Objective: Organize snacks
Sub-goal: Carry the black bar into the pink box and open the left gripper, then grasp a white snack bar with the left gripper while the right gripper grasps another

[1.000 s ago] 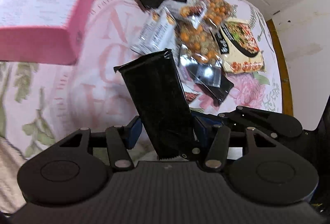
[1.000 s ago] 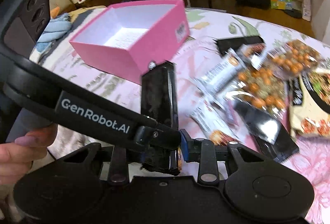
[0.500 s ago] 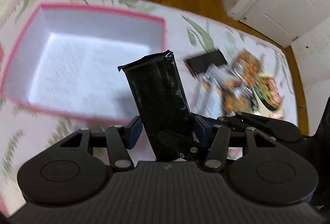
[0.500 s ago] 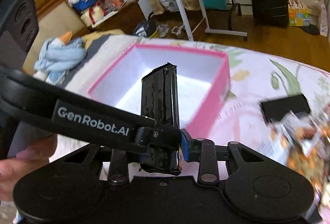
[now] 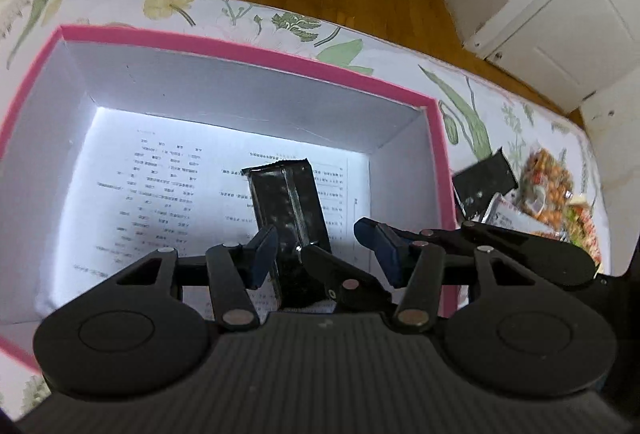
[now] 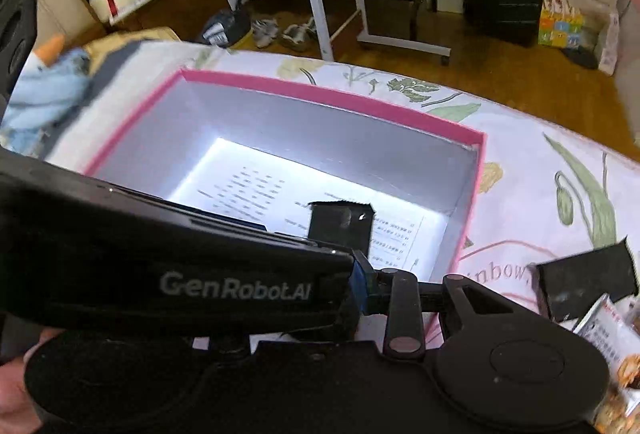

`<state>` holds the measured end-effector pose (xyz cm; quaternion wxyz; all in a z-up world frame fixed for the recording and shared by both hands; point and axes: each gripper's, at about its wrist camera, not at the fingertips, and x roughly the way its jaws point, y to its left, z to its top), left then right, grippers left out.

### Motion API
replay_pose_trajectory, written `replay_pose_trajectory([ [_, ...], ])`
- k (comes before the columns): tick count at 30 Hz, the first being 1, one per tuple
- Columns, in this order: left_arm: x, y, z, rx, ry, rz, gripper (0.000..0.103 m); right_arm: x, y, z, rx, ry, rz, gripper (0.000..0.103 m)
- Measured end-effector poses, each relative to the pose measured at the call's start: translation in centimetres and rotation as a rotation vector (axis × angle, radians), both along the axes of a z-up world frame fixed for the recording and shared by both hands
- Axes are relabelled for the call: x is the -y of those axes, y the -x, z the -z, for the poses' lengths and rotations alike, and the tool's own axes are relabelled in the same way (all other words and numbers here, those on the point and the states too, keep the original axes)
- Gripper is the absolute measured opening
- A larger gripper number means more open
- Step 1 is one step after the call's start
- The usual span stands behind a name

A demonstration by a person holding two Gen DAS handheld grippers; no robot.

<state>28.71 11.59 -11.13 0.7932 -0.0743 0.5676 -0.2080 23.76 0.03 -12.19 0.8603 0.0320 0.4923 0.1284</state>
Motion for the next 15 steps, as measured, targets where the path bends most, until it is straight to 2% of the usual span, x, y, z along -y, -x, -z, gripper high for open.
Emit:
replay_pose_trajectory([
  [2,-0.7,-0.1,0.5,-0.022,0.058,-0.028,0.052,0.0,0.2,-0.2,0.016,0.019,-0.006,0.039],
  [4,-1.2,0.4,0.4,-0.046,0.097,-0.04,0.052,0.7,0.7,-0.7,0.018,-0.006,-0.015,0.039],
  [5,-1.2,0.6,0.2,-0.052,0.109,-0.039,0.052,1.2,1.3,-1.1,0.021,-0.018,-0.032,0.043],
  [8,-1.2,2.0,-1.5,-0.007,0.085,-0.017,0.055,3.4,3.5,-2.6,0.039,-0.036,-0.077,0.051],
  [9,-1.3,2.8,-2.3,0.023,0.071,-0.006,0.056,4.8,4.9,-3.4,0.06,-0.076,-0.108,0.052],
  [10,-1.2,3.6,-3.1,0.051,0.055,0.008,0.056,5.9,6.1,-4.1,0.077,-0.116,-0.133,0.058],
  [11,-1.2,4.3,-3.7,0.068,0.043,0.018,0.057,7.3,7.5,-4.8,0.084,-0.134,-0.135,0.074],
  [12,-1.1,5.2,-4.2,0.082,0.034,0.033,0.057,8.3,8.6,-5.4,0.095,-0.14,-0.127,0.077],
  [15,-0.5,7.3,-5.5,0.088,0.035,0.075,0.058,11.7,12.8,-7.4,0.185,-0.121,-0.147,0.077],
])
